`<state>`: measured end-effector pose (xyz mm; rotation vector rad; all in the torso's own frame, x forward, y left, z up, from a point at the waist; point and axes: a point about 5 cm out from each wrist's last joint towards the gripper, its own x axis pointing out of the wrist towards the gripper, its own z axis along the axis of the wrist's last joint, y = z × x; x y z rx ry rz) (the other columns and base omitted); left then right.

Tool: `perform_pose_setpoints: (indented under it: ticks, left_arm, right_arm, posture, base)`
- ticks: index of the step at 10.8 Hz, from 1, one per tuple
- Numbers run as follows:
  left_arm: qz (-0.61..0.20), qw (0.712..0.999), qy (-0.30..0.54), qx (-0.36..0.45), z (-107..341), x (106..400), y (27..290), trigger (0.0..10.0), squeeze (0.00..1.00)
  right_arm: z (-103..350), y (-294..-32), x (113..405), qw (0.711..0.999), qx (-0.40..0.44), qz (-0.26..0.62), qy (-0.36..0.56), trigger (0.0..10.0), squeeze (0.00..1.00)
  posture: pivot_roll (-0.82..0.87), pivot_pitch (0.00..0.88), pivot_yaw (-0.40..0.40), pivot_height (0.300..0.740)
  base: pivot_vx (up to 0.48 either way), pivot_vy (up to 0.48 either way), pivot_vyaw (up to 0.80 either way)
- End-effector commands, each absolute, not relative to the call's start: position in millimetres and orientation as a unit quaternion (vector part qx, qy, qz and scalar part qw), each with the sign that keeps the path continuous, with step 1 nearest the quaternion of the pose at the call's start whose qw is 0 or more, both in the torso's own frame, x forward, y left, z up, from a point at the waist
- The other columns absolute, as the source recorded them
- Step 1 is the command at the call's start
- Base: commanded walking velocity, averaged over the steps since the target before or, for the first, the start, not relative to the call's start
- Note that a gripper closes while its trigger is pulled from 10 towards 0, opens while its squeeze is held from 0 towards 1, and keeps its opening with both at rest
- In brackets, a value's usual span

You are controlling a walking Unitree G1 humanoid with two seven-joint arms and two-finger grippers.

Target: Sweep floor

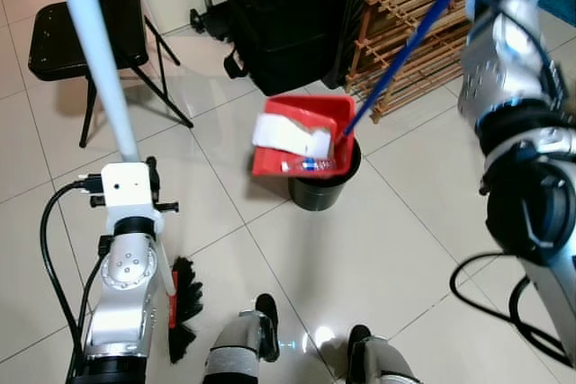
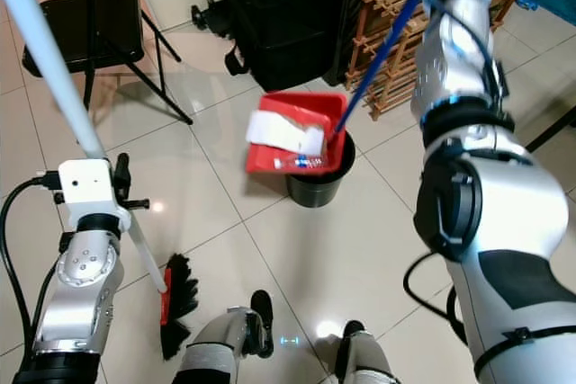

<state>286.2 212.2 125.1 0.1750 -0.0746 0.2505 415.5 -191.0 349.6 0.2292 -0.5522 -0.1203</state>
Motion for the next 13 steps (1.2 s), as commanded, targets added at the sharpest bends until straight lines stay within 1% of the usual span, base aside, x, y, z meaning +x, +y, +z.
perform_pose_setpoints:
  ticks: [1, 5, 13]
  left_arm:
    - [0.128, 0.987, -0.045, 0.086, 126.2, 282.6, 211.0, 10.0, 0.0]
    - [0.126, 0.987, -0.041, 0.091, 125.4, 282.2, 211.5, 10.0, 0.0]
    - [0.122, 0.987, -0.037, 0.1, 124.8, 281.7, 212.2, 10.0, 0.0]
  right_arm:
    - [366.9, -191.5, 412.4, 0.946, 0.115, -0.061, -0.298, 10.0, 0.0]
    - [365.8, -191.4, 412.7, 0.947, 0.115, -0.061, -0.295, 10.0, 0.0]
    - [353.6, -204.3, 413.8, 0.952, 0.121, -0.081, -0.271, 10.0, 0.0]
  posture:
    - [0.09, 0.177, 0.037, 0.74]
    - [0.09, 0.182, 0.037, 0.74]
    - [0.09, 0.192, 0.044, 0.74]
  base:
    - [0.0, 0.0, 0.0]
    - [0.0, 0.0, 0.0]
    - [0.346, 0.0, 0.0]
